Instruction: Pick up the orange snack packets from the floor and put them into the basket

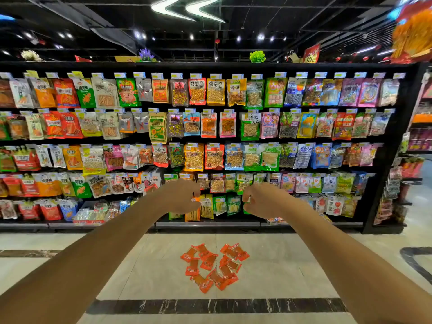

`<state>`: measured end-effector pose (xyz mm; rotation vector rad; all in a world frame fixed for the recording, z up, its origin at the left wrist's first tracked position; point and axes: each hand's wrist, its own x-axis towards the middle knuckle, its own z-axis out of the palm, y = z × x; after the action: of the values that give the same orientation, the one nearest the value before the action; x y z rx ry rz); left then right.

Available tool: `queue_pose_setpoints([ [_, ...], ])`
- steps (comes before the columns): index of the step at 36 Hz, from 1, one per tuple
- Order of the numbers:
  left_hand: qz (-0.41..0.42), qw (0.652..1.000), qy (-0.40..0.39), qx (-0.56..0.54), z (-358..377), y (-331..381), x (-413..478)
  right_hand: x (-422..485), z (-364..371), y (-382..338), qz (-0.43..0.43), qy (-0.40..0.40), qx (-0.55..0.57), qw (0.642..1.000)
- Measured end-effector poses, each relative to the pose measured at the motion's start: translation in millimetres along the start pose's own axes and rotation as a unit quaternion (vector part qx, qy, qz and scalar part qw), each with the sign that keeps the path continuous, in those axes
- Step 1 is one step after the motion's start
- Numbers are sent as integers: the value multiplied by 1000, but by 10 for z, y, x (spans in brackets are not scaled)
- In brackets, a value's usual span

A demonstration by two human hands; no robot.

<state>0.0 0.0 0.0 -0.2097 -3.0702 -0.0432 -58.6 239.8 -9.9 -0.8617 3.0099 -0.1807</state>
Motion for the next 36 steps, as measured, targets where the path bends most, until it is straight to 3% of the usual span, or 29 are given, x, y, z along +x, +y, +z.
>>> queue_pose_setpoints([
  [12, -7, 1000, -1, -15, 117, -294, 609, 710, -12, 152, -15, -5, 1, 1000],
  [36, 13, 998, 3, -60, 247, -2207, 2729, 3299, 32, -45, 26, 9, 14, 1000],
])
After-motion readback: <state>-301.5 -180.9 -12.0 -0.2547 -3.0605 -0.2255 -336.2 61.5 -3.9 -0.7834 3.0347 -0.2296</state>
